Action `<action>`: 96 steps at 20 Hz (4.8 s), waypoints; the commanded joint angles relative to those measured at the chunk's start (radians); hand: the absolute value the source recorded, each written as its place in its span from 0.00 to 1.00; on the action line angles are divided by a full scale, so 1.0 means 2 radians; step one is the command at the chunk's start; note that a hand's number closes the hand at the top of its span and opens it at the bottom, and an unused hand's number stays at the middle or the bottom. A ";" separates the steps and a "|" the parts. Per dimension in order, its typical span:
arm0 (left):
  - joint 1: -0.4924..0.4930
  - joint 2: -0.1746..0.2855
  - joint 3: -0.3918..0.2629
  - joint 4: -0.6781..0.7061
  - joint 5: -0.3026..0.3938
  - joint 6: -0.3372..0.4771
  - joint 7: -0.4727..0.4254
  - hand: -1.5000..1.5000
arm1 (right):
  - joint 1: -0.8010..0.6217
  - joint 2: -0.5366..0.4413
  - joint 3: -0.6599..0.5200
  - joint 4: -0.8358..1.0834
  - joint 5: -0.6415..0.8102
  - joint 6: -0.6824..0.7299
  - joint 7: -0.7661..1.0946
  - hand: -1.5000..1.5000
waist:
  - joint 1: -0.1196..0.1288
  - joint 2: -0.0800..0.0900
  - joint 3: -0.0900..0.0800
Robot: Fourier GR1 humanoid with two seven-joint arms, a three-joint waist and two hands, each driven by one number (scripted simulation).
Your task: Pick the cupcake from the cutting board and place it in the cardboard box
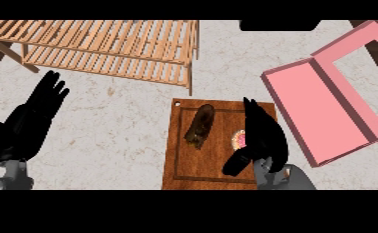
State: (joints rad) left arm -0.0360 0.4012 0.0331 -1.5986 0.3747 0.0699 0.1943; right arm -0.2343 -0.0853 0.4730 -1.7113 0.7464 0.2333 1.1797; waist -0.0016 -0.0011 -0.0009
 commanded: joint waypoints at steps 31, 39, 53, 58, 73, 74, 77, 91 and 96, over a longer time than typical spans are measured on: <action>-0.003 -0.058 0.016 -0.012 -0.050 -0.026 0.013 0.50 | -0.202 0.042 0.003 0.265 0.072 -0.041 -0.082 1.00 | 0.006 0.001 0.000; 0.006 -0.036 0.039 -0.036 -0.027 -0.045 0.051 0.50 | -0.261 0.042 0.006 0.137 0.108 0.020 -0.032 1.00 | 0.000 -0.002 0.000; 0.010 -0.058 0.032 -0.013 -0.053 -0.029 0.027 0.50 | -0.390 0.008 -0.083 0.053 0.225 0.091 0.060 1.00 | -0.011 -0.005 0.000; 0.017 -0.051 0.047 -0.021 -0.040 -0.042 0.022 0.50 | -0.375 -0.022 -0.142 0.027 0.230 0.120 0.028 1.00 | -0.007 -0.004 0.000; 0.006 -0.048 0.062 -0.015 -0.037 -0.068 0.027 0.50 | -0.232 -0.067 -0.206 0.058 0.259 0.027 -0.140 1.00 | 0.003 0.001 0.000; -0.003 -0.066 0.050 0.035 -0.067 -0.061 -0.012 0.50 | -0.246 -0.082 -0.235 0.038 0.240 0.051 -0.147 1.00 | 0.000 0.001 0.000; 0.007 -0.046 0.069 -0.025 -0.031 -0.072 0.044 0.50 | -0.198 -0.089 -0.256 0.053 0.221 0.012 -0.189 1.00 | 0.002 0.001 0.001; -0.001 -0.085 0.047 -0.007 -0.073 -0.055 0.016 0.50 | -0.127 -0.026 -0.285 0.087 0.150 -0.030 -0.211 0.00 | 0.001 0.001 0.000; 0.026 -0.078 0.052 -0.039 -0.066 -0.060 0.033 0.50 | -0.109 -0.006 -0.322 0.042 0.136 -0.158 -0.249 0.00 | 0.003 0.000 0.001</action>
State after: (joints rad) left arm -0.0154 0.2607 0.1527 -1.6574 0.2583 -0.0534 0.2676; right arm -0.4473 -0.1394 -0.1287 -1.5773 1.0440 0.0592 0.7055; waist 0.0014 0.0000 0.0008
